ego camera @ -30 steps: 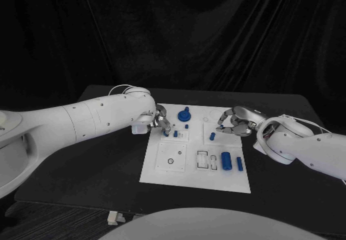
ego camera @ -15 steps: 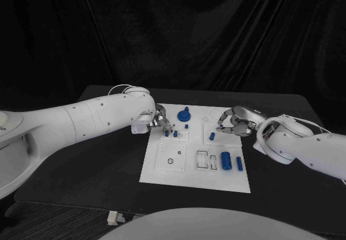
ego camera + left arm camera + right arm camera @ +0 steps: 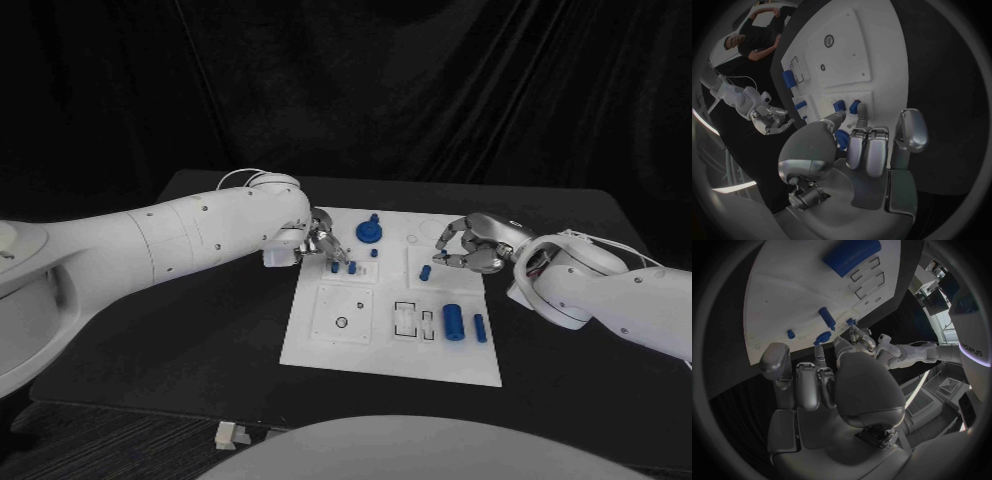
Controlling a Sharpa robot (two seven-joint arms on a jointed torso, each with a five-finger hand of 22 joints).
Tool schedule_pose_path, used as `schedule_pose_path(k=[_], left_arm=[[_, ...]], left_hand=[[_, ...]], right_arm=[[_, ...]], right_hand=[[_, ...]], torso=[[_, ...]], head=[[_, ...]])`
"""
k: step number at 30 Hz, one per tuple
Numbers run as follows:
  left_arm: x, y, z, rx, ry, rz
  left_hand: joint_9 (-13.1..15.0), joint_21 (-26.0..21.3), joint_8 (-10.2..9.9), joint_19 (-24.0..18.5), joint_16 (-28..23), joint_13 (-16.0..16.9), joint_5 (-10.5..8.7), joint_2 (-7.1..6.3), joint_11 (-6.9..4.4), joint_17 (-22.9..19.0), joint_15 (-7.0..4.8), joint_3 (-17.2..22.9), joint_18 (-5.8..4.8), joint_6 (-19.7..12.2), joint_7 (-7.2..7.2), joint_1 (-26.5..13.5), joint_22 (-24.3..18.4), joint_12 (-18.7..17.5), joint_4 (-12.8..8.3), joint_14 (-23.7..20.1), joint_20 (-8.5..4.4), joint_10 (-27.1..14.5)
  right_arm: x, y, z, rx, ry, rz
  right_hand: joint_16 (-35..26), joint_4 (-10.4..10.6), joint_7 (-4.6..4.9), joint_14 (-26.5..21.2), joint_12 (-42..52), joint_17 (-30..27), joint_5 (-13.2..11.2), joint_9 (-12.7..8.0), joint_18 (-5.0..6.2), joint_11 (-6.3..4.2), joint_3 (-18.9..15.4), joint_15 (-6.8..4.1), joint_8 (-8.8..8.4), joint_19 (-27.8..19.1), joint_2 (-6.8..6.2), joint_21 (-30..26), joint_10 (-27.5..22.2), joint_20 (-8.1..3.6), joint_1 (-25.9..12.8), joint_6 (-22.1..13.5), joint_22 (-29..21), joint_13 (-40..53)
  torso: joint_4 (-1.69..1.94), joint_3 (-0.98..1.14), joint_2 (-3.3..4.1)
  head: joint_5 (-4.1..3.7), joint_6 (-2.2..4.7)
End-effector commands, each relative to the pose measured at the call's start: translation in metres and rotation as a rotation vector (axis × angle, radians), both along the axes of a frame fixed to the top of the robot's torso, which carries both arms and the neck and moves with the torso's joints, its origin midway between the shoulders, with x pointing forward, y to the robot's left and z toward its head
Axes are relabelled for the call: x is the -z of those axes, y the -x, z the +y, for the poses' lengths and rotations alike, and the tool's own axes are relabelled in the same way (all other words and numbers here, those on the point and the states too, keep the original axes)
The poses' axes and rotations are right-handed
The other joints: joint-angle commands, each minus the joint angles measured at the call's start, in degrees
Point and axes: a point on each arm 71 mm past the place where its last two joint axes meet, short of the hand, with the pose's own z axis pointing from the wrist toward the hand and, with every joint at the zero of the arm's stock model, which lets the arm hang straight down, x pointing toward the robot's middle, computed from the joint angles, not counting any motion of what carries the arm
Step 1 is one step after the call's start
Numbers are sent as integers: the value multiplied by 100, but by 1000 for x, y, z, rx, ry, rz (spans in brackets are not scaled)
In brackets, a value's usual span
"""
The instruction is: Assemble the parts on the task board
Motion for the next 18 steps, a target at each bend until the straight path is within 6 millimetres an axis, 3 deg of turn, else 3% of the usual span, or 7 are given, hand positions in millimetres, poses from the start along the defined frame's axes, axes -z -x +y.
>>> schedule_pose_path(k=[1, 11, 16, 18], left_arm=[[11, 6, 2, 11, -23, 40], [10, 7, 4, 6, -6, 25], [7, 5, 5, -11, 35, -21], [6, 3, 6, -21, 58, -47]], left_hand=[[118, -18, 74, -4, -19, 1323, 67, 69, 0, 1296, 30, -56, 92, -37, -24, 94, 866, -24, -17, 414, 16, 373], [213, -21, 118, -5, -16, 1328, 125, 80, -6, 1302, 23, -100, 92, -80, -26, 157, 865, -20, -31, 419, 11, 378], [385, 13, 233, 18, 1, 1356, -15, 103, -2, 1342, 28, -267, 83, -123, -20, 78, 877, 5, 148, 453, 11, 412], [573, 44, 374, 38, 12, 1378, -84, 87, 2, 1366, 30, -444, 77, -209, -19, 16, 885, 24, 320, 474, 12, 439]], right_arm=[[2, 1, -1, 11, 9, 13], [3, 1, -1, 12, 11, 17], [3, 1, -2, 13, 11, 17], [3, 1, -2, 14, 11, 17]], right_hand=[[-24, -3, 9, 306, -29, 801, 35, -7, -28, 42, 30, 44, -27, -48, 3, -39, 325, 10, 57, 17, 712, 1246], [-28, -14, 10, 304, -30, 798, 59, -11, -28, 42, 42, 44, -30, -50, 9, -43, 324, 11, 75, 15, 712, 1245], [-32, -17, 10, 303, -28, 794, 69, -13, -26, 41, 46, 45, -32, -52, 12, -50, 325, 12, 81, 15, 710, 1247], [-32, -17, 10, 303, -28, 794, 69, -13, -26, 41, 46, 45, -32, -52, 12, -50, 325, 12, 81, 15, 710, 1247]], torso=[[6, -1, 1], [17, 0, 1], [18, 2, -1], [16, 0, 0]], head=[[11, -1], [3, -1], [-4, -1], [-3, -1]])
